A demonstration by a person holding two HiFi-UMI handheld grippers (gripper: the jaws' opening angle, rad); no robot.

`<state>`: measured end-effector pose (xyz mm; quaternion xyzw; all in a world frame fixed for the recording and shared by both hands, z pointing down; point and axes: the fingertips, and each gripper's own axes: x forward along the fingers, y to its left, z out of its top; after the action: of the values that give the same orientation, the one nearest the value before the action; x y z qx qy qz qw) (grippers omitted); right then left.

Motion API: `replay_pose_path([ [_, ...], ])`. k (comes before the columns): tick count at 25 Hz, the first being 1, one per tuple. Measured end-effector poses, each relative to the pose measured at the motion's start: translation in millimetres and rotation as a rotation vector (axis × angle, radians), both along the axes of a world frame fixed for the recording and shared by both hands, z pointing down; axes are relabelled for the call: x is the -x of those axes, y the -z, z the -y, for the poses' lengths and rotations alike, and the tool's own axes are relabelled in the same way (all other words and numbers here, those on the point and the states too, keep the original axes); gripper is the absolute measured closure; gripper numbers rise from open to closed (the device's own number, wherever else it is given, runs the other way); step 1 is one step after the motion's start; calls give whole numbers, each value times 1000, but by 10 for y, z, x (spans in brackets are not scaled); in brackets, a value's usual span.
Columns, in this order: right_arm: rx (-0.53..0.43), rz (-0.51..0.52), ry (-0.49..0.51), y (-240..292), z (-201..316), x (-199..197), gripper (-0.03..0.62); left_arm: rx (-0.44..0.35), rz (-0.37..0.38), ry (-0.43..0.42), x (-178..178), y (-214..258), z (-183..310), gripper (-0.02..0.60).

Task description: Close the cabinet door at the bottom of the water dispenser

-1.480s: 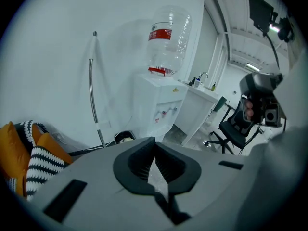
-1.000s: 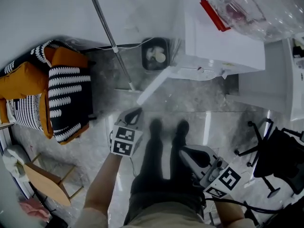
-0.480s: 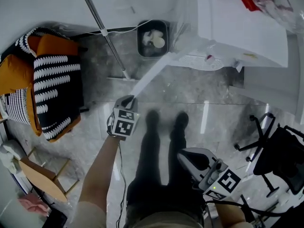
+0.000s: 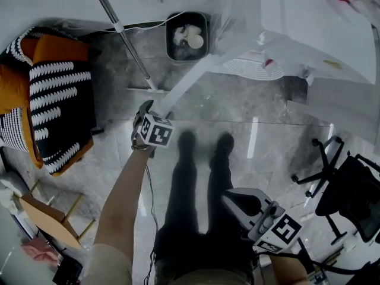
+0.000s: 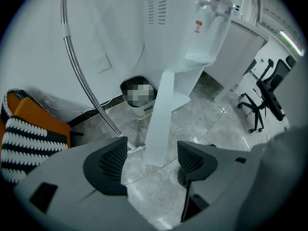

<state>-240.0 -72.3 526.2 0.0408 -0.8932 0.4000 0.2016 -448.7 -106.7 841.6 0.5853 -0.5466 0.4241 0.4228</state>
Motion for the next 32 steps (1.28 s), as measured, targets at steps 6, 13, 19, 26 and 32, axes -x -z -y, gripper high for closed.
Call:
replay_pose_path([
  [6,7,-25,-3,-98,29,-95,586,107,-14,-61,-113,-302,22,279],
  [13,33,-38,-14,-221,27,-219,585,165,0,-95,-176,-522,-69,279],
  [19,45,-40,-46,-291,54,-352,586,211,-3,-123,-319,-609,-134,279],
  [26,53,-36,-85,-337,117,-540,586,210,-28,-99,-595,-668,-159,279],
  [32,54,-32,-109,-370,178,-662,586,221,-35,-101,-777,-718,-155,279],
])
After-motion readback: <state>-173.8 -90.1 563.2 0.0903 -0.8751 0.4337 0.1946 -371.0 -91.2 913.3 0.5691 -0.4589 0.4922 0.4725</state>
